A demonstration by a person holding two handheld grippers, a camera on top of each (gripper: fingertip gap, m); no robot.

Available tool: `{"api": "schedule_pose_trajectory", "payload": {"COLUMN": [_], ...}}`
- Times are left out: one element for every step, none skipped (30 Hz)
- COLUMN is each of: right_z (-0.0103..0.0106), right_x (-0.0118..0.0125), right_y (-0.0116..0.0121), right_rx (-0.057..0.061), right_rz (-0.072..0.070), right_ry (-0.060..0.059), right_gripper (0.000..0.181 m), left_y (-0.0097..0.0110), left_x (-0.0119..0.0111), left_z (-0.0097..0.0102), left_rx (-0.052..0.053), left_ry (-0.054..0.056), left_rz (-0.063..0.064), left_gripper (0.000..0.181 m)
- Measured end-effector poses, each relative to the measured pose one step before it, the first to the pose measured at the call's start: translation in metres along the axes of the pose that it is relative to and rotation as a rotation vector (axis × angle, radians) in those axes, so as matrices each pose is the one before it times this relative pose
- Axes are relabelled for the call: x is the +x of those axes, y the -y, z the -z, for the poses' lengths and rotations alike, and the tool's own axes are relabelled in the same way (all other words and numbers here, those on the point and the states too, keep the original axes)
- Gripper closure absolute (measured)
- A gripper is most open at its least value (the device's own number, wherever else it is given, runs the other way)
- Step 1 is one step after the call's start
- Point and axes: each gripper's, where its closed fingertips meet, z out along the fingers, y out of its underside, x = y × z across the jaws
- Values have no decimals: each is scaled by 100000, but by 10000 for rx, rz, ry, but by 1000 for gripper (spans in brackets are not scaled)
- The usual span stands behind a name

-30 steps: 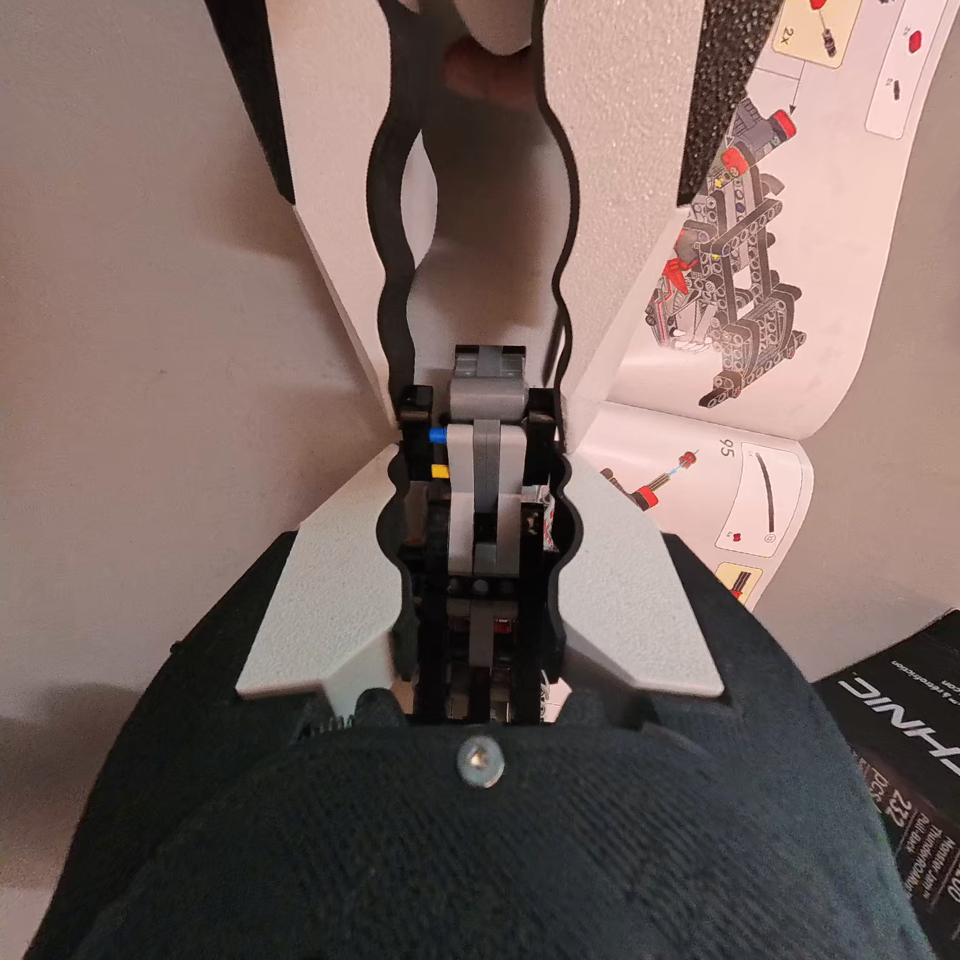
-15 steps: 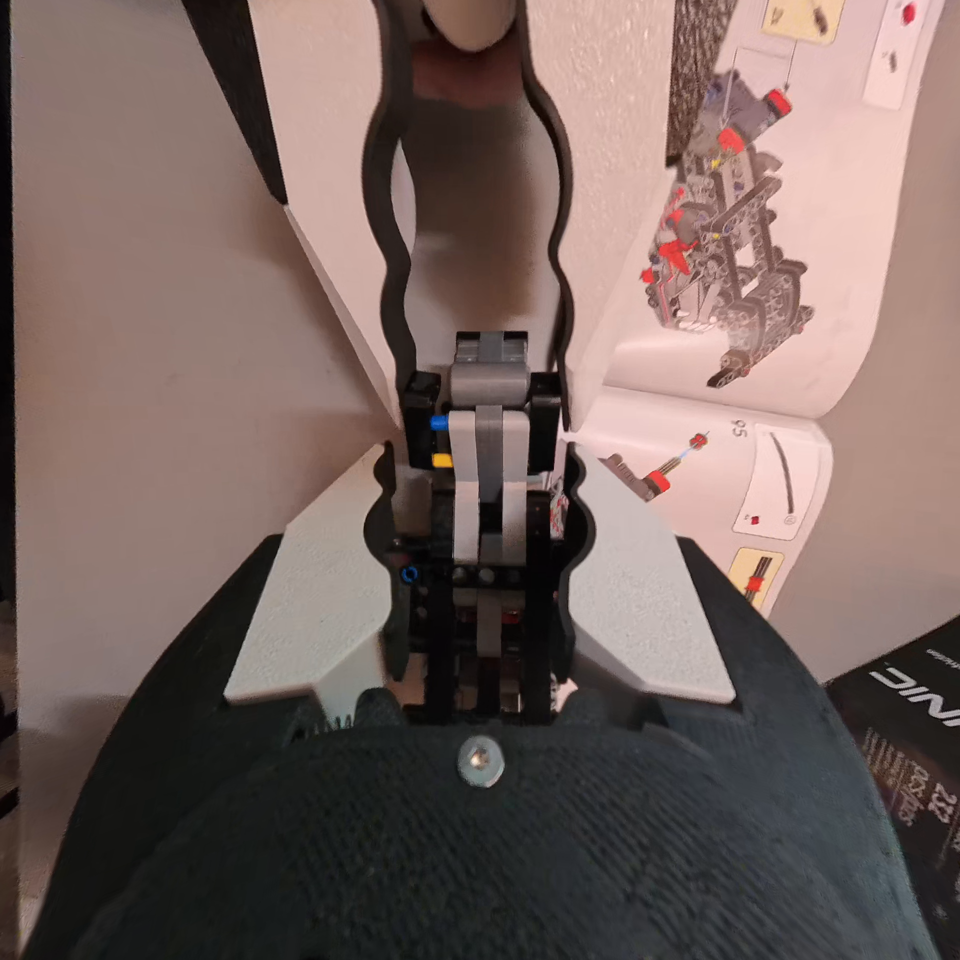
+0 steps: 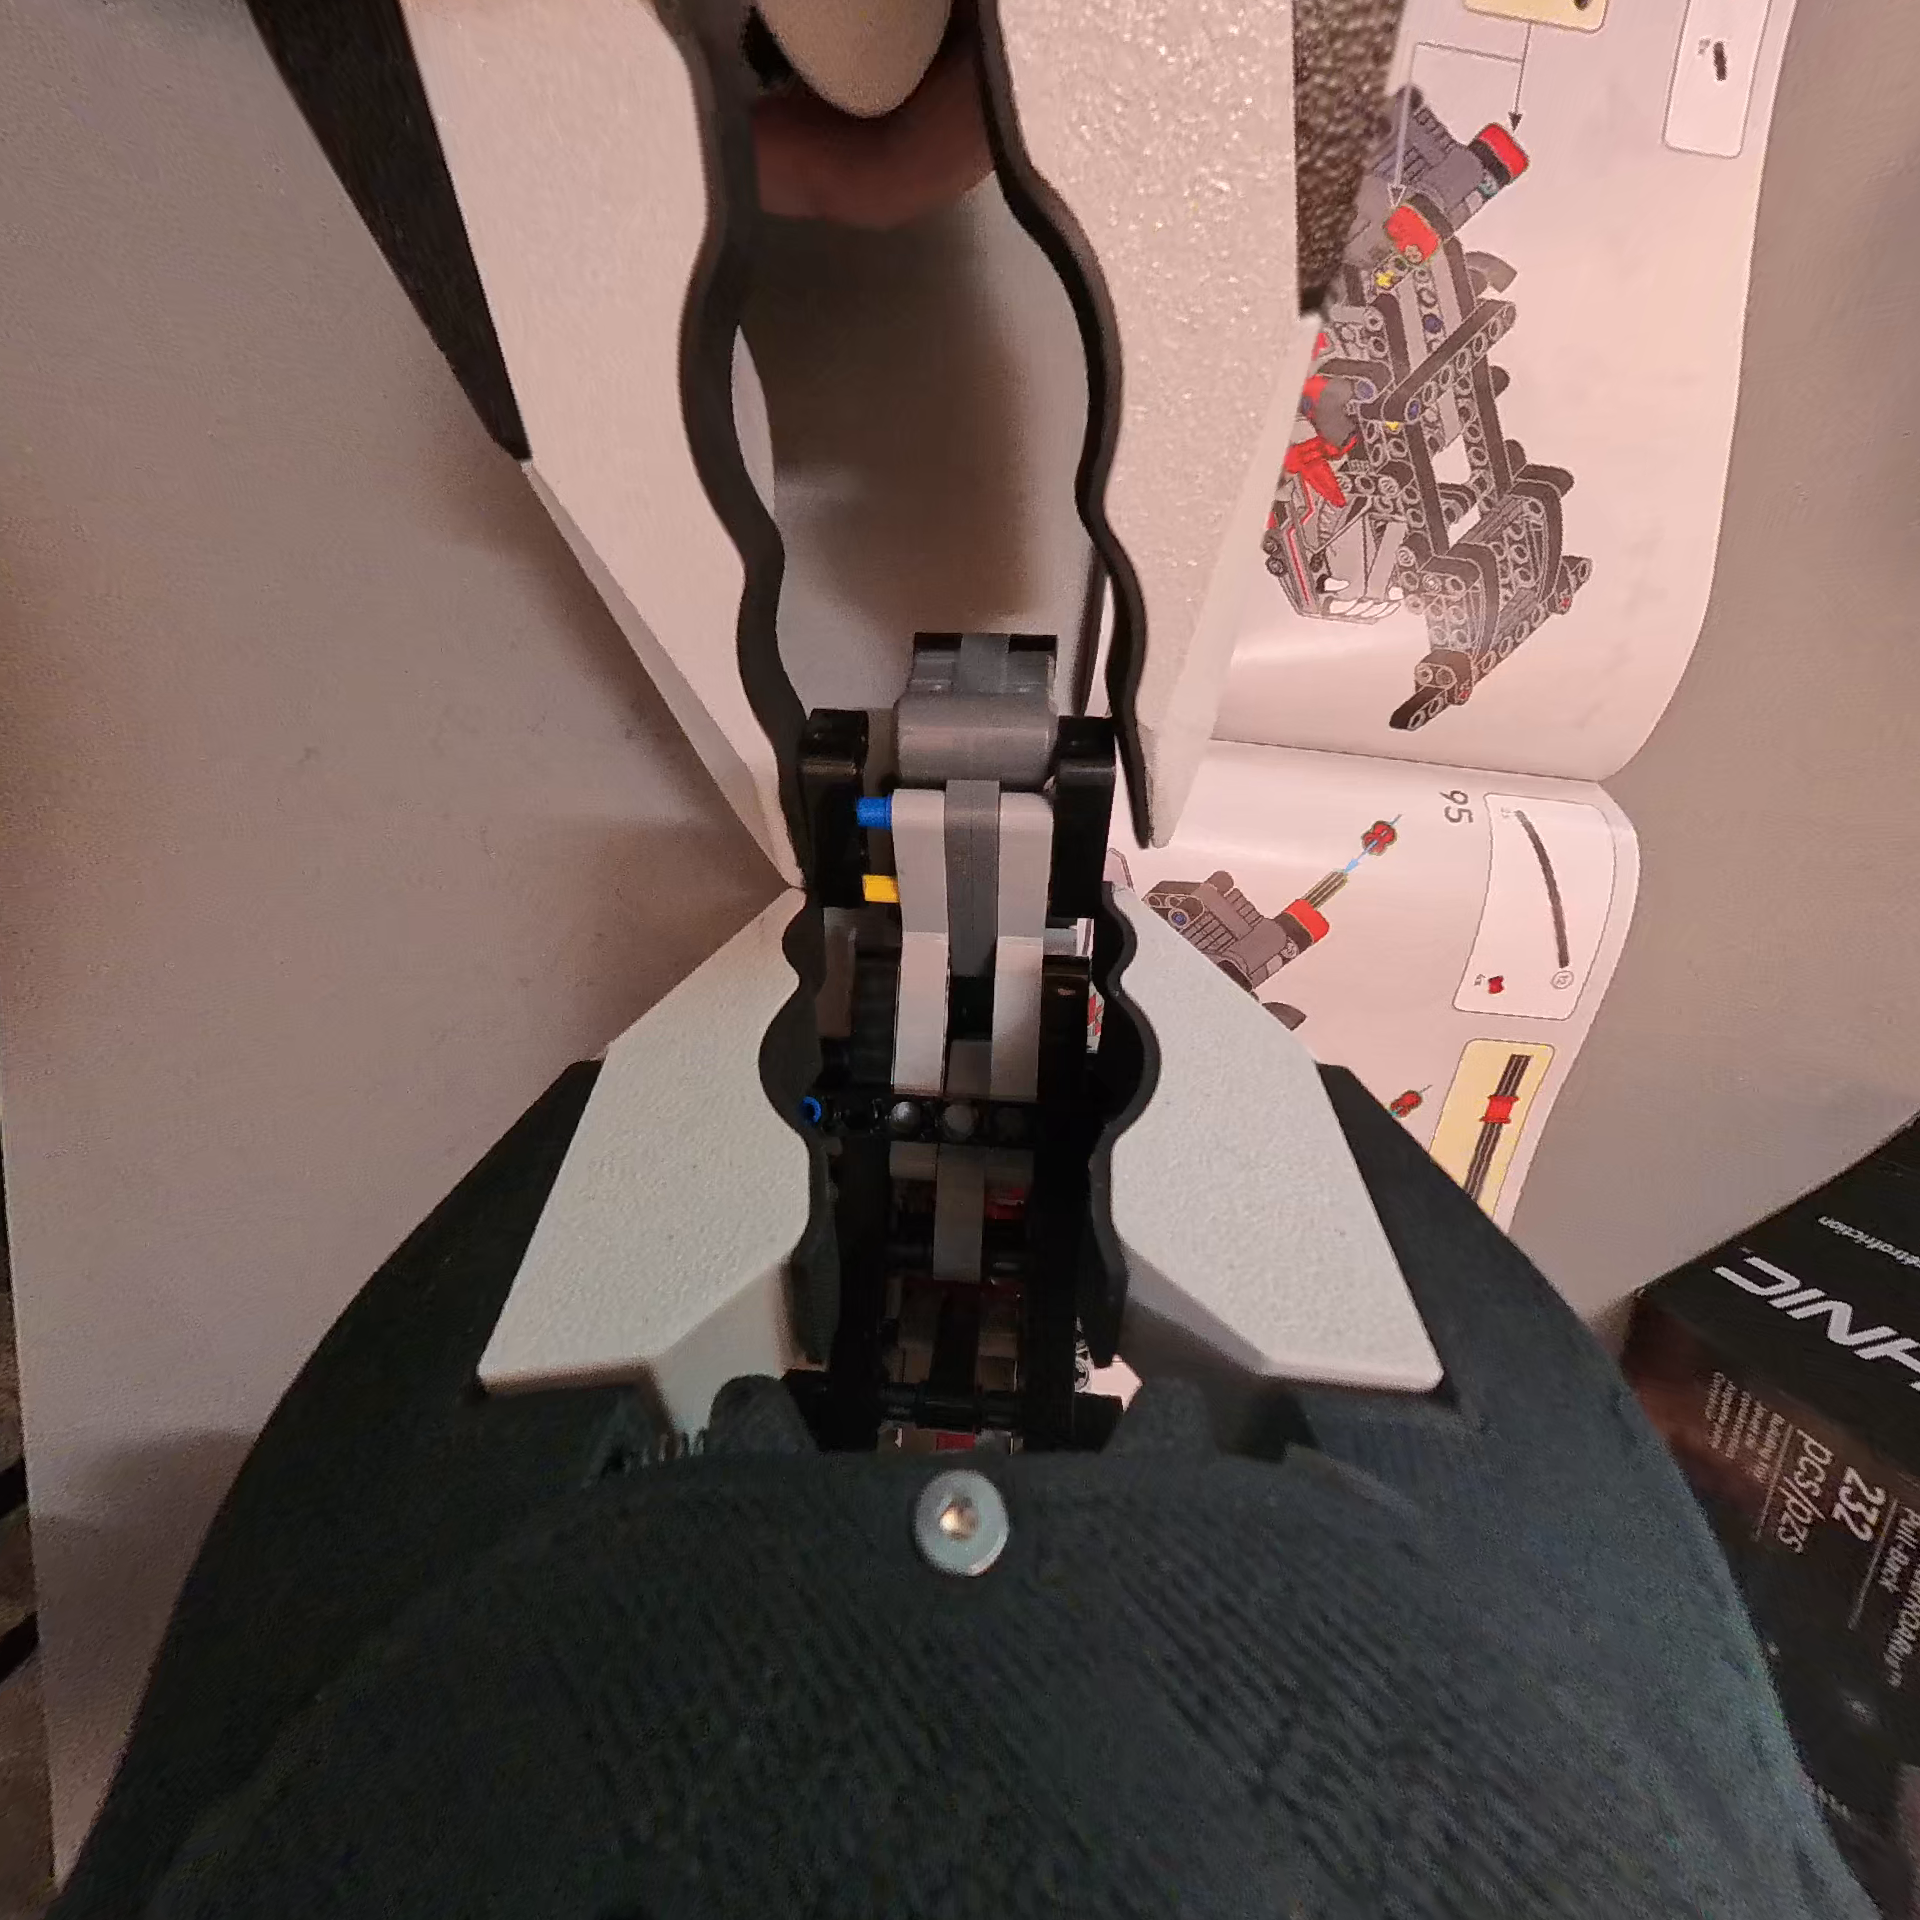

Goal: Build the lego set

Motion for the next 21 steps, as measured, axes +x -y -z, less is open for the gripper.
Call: {"api": "schedule_pose_trajectory", "payload": {"right_z": [24, 52, 101, 19, 32, 19, 24, 37, 94, 2, 10, 15, 23, 28, 19, 3, 10, 8, 8, 0, -11], "right_x": [-25, -51, -69, -7, 10, 9, -7, -4, 51, 11, 16, 36, 41, 8, -4, -17, -32, -70, -94, -56, -31], "right_y": [-15, -22, -76, -24, -7, -2, 12, -12, 34, 18, -18, -3, 1, -9, -12, -4, -2, -2, -1, -26, 1], "right_rx": [47, 26, -20, 31, 49, 64, 80, 59, 49, 28, 9, 32, 33, 34, 29, 20, 9, 5, 19, 1, 24], "right_rz": [4, -25, 8, 46, -14, -24, -17, -4, -81, -2, -45, -67, -14, -15, -52, -45, 40, 86, 66, 19, -11], "right_ry": [-2, 40, 38, -3, 4, 3, 37, 34, 2, 13, 9, 32, 13, 23, 17, 8, -6, 6, 12, 8, 29], "right_gripper": [131, 131, 131, 131, 131, 131, 131, 131, 137, 137, 137, 137, 137, 137, 137, 137, 137, 137, 137, 136, 136], "left_y": [47, 75, 86, 29, 34, 18, 35, 21, 16, 8, 22, 17, 47, 36, 30, 32, 15, 22, 25, -60, -180], "left_x": [66, 59, 49, 10, -22, -17, -28, -62, -159, -54, -38, -34, 9, 41, 19, 24, 46, 187, 370, 261, 100], "left_z": [-16, 0, -12, -13, -28, -20, -21, -13, 21, -13, -29, -26, -27, -7, -15, -3, 44, 90, 97, 75, 67], "left_rx": [-61, -41, -3, 1, 55, 48, 10, -24, -17, 34, 84, 95, 80, 56, 25, 39, 60, 64, 46, 6, -52], "left_ry": [82, 91, 56, 18, -36, -60, -21, 35, 98, -29, -58, -47, -45, -29, -26, -20, -25, -113, -259, -187, -93], "left_rz": [-117, -204, -185, -44, 27, 47, -13, -82, -104, 48, 48, 37, 5, -46, 16, 6, -76, -40, 21, 67, 54], "left_gripper": [132, 132, 132, 133, 133, 133, 133, 135, 138, 138, 138, 138, 138, 138, 138, 138, 138, 138, 132, 128, 127]}}
